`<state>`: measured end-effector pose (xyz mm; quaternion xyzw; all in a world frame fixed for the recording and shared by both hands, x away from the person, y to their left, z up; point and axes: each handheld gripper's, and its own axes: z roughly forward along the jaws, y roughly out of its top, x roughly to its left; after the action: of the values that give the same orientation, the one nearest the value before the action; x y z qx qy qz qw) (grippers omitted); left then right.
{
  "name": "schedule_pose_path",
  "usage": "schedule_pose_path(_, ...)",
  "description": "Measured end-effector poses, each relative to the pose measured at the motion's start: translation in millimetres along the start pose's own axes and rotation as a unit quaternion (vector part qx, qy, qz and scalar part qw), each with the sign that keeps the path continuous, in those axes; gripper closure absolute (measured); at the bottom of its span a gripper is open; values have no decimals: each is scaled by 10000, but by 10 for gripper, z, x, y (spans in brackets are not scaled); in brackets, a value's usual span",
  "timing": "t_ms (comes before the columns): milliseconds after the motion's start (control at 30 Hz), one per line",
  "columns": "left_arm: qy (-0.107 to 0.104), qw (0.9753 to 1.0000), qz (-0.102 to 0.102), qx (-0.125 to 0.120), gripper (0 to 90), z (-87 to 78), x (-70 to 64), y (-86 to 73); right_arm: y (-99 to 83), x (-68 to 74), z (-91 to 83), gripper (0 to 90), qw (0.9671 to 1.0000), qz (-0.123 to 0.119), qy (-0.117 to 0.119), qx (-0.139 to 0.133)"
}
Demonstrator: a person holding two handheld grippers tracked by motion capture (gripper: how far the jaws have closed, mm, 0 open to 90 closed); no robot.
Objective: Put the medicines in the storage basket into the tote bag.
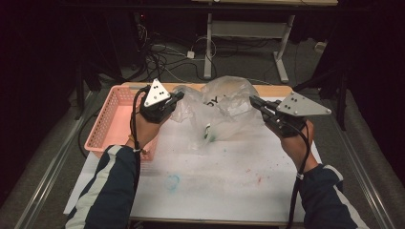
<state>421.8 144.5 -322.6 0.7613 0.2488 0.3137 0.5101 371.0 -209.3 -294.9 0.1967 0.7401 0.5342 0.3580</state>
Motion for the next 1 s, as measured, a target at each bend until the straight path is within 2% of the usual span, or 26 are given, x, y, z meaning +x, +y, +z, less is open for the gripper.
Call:
schedule_pose_path(200,157,9996,55,-231,872,-148,60,187,253,0,-89,900,9996,-40,44,-261)
schedule_pose_path(367,241,9987,98,-444,872,-290,130,375,482,0,-238,900,9980,-120,49,-619)
schedule_pose_path(500,286,9981,170,-520,872,-303,151,500,584,-15,-256,900,9976,-215,-74,-658)
schedule_pose_path(600,236,9983,88,-534,871,-247,175,552,569,-74,-215,900,9976,-170,-201,-638)
schedule_pose_path(767,259,9987,167,-414,867,-67,177,524,449,-257,-107,900,9979,46,-478,-439)
schedule_pose_path(833,335,9988,229,-286,794,14,182,503,385,-351,-61,900,9975,160,-619,-310)
schedule_pose_path(1000,419,9988,237,28,764,187,233,431,165,-647,20,900,9944,422,-969,101)
